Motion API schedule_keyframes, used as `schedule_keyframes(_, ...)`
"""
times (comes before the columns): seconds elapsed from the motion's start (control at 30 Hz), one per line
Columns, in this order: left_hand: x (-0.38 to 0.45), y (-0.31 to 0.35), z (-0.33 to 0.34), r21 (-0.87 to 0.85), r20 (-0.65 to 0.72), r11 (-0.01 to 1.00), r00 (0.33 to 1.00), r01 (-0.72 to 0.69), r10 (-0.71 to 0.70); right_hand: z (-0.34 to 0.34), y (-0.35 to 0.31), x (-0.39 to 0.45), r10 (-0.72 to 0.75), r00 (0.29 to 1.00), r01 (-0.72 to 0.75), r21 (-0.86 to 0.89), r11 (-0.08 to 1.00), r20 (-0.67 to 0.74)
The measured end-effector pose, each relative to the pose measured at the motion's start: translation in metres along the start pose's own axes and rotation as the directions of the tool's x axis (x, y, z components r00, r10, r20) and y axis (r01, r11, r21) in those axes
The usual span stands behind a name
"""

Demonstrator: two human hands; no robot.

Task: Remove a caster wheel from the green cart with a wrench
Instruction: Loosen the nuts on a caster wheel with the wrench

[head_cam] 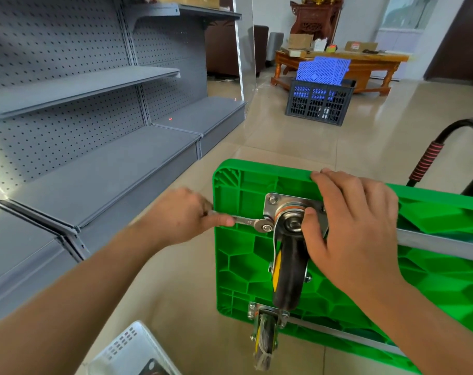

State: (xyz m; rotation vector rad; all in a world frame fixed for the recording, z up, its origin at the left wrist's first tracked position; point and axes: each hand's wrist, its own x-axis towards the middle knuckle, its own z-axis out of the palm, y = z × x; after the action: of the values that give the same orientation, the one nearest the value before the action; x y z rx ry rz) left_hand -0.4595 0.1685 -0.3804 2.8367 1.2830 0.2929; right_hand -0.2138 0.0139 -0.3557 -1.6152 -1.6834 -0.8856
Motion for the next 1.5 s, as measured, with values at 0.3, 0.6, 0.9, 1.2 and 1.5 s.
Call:
schedule_keyframes(0.3, -0.074, 0.002, 0.13, -0.287, 0.314, 0.898, 0.919, 0.332, -0.24, 0.011, -0.002, -0.005, 0.022, 0.999, -0.024, -0.035, 0.999, -0.049)
schedule_keyframes(0.6, -0.057, -0.005, 0.069, -0.389, 0.091, 0.903, 0.983, 0.183, -0.16, 0.007, -0.003, -0.006, 0.015, 0.999, -0.017, -0.044, 0.999, -0.048)
schedule_keyframes(0.9, -0.049, 0.02, -0.023, -0.037, 0.018, 0.988, 0.989, 0.151, -0.15, -0.002, -0.002, -0.002, 0.003, 1.0, -0.002, -0.065, 0.998, 0.017)
schedule_keyframes(1.2, -0.039, 0.036, -0.055, 0.217, 0.042, 0.953, 0.974, 0.209, -0.224, -0.005, -0.001, -0.003, 0.0, 0.998, 0.005, -0.078, 0.997, 0.063)
schedule_keyframes(1.5, -0.032, 0.047, -0.08, 0.326, 0.021, 0.919, 0.97, 0.223, -0.243, -0.003, -0.002, -0.004, 0.003, 0.998, 0.002, -0.077, 0.997, 0.057)
